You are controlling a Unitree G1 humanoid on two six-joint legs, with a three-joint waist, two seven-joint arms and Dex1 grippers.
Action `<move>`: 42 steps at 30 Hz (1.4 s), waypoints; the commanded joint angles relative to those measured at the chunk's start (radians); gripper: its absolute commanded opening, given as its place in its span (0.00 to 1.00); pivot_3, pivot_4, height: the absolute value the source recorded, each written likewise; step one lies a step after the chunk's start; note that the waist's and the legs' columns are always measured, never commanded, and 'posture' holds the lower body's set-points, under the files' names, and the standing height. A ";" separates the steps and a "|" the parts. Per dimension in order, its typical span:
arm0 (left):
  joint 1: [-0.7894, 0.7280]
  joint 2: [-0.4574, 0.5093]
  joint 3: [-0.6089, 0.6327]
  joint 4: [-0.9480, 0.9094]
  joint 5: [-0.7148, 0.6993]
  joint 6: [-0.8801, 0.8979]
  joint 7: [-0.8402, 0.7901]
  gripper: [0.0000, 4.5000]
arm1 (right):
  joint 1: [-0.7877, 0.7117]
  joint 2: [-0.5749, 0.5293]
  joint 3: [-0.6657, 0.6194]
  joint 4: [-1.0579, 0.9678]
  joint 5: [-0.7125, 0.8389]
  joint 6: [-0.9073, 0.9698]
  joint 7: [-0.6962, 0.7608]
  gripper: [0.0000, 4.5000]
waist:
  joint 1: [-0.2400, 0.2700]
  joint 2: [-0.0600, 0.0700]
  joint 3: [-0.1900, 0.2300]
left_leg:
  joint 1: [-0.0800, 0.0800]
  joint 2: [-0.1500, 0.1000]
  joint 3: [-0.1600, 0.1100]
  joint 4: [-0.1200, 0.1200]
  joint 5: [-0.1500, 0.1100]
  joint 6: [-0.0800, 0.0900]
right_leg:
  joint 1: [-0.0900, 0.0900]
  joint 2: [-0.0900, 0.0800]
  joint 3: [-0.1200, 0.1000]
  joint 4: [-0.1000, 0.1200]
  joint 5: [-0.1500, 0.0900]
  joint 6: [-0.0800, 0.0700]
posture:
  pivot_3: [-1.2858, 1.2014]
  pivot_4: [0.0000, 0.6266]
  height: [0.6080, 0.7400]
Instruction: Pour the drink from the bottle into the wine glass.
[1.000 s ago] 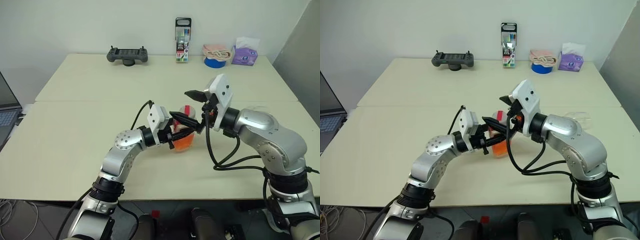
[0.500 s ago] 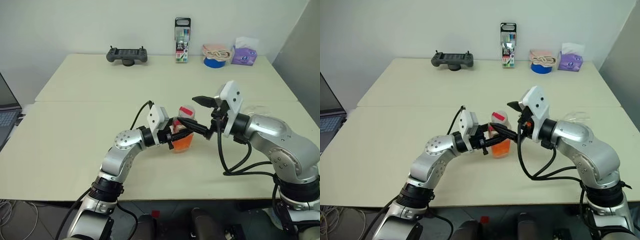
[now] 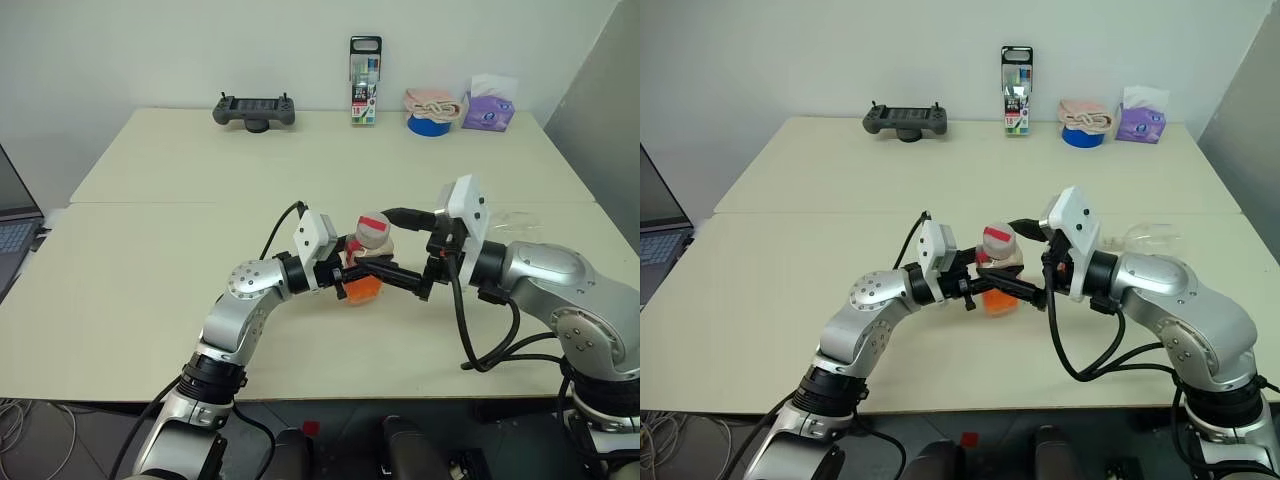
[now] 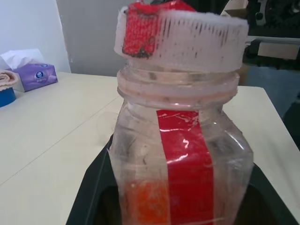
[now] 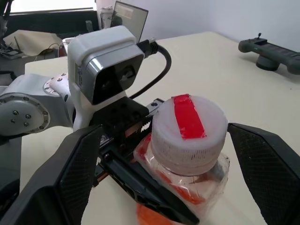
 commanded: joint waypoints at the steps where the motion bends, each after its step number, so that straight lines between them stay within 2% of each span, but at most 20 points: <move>1: -0.007 0.000 0.017 -0.028 -0.002 -0.025 -0.004 0.38 | -0.021 0.044 -0.030 -0.038 0.022 0.015 -0.079 1.00 | 0.000 0.000 0.000 | 0.000 0.000 0.000 0.000 0.000 0.000 | 0.000 0.000 0.000 0.000 0.000 0.000 | 0.52 0.24 1.00; 13: -0.006 -0.003 0.011 -0.030 0.001 -0.022 -0.005 0.38 | -0.076 0.103 0.073 0.027 -0.100 -0.028 -0.150 1.00 | 0.000 0.000 0.000 | 0.000 0.000 0.000 0.000 0.000 0.000 | 0.000 0.000 0.000 0.000 0.000 0.000 | 0.52 0.24 1.00; 20: 0.002 -0.009 0.008 -0.040 0.008 -0.021 0.001 0.38 | -0.115 0.146 0.085 0.078 -0.161 -0.047 -0.170 1.00 | 0.000 0.000 0.000 | 0.000 0.000 0.000 0.000 0.000 0.000 | 0.000 0.000 0.000 0.000 0.001 -0.001 | 0.52 0.24 1.00; 33: -0.005 -0.001 0.005 -0.023 0.028 -0.035 -0.017 0.38 | -0.054 0.098 0.044 0.030 -0.142 -0.016 -0.126 1.00 | 0.000 0.000 0.000 | 0.000 0.000 0.000 0.000 0.000 0.000 | 0.000 0.000 0.000 0.000 0.000 -0.001 | 0.52 0.24 1.00; 42: -0.001 -0.003 0.010 -0.020 0.034 -0.035 -0.019 0.38 | -0.030 0.085 0.021 -0.015 -0.066 0.004 -0.084 1.00 | 0.000 0.000 0.000 | 0.000 0.000 0.000 0.000 0.000 0.000 | 0.000 0.000 0.000 0.000 0.000 0.000 | 0.52 0.24 1.00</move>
